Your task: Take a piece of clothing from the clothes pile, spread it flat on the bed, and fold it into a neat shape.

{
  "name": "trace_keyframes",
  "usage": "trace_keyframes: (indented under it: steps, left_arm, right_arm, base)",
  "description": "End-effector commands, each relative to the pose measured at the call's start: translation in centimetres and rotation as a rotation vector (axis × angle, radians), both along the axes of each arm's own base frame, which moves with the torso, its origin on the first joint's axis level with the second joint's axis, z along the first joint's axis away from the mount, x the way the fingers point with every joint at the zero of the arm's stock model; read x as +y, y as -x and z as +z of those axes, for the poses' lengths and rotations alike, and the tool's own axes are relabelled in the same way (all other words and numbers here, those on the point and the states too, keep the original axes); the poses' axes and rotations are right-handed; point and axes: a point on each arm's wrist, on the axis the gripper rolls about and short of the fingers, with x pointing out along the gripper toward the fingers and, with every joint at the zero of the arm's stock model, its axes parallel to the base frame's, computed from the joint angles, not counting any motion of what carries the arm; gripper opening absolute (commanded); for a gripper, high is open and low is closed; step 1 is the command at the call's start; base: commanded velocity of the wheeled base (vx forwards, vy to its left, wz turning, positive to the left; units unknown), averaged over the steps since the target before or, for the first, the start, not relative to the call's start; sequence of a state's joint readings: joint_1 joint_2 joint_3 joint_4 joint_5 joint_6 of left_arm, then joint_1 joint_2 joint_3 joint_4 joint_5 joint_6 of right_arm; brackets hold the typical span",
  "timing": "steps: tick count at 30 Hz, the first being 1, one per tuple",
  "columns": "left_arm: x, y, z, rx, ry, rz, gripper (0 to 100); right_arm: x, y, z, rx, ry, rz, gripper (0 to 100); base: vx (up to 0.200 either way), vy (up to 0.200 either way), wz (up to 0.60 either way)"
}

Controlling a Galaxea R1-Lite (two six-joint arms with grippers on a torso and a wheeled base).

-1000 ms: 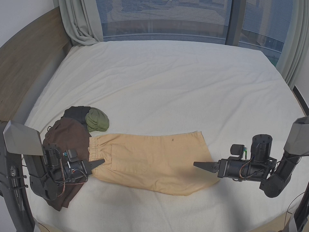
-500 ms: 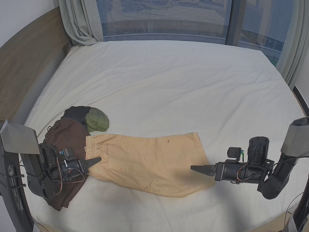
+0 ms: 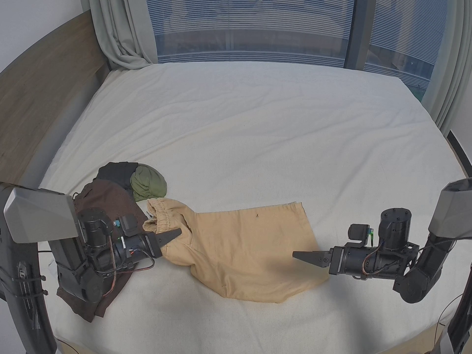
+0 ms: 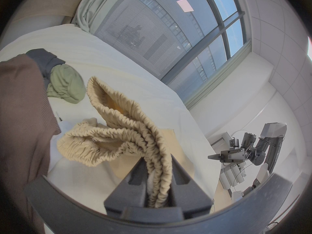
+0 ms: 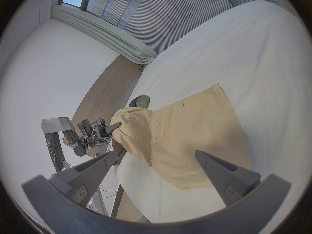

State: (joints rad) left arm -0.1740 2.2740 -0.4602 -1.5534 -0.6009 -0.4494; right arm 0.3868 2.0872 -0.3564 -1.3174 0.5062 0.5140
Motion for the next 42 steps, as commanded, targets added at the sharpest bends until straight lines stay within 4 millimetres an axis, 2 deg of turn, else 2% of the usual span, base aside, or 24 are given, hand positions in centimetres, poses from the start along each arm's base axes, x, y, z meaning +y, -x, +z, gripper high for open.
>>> trace_keyframes:
  steps: [1, 12, 23, 31, 42]
  left_arm:
    - [-1.8, -0.4, 0.5, -0.036, 0.01, -0.047, 0]
    - [-5.9, -0.8, 1.1, -0.049, 0.062, -0.114, 0]
    - [-7.9, -1.1, 1.0, -0.065, 0.072, -0.152, 0]
    - [-10.6, -1.2, 1.2, -0.062, 0.123, -0.197, 0]
    - [-14.4, -2.1, -0.5, -0.049, 0.165, -0.247, 0]
  right_arm:
    - [-0.1, -0.1, 0.1, -0.005, -0.002, -0.003, 100]
    - [-0.1, -0.1, 0.2, -0.009, -0.004, -0.005, 100]
    - [-0.3, -0.2, 0.5, -0.02, -0.009, -0.011, 100]
    - [-1.5, -0.7, 1.2, -0.041, -0.017, -0.057, 100]
    - [-3.8, -2.2, 1.4, -0.059, -0.021, -0.148, 100]
  base:
    - [0.0, 0.0, 0.0]
    - [0.0, 0.0, 0.0]
    - [0.0, 0.0, 0.0]
    - [0.0, 0.0, 0.0]
    - [0.0, 0.0, 0.0]
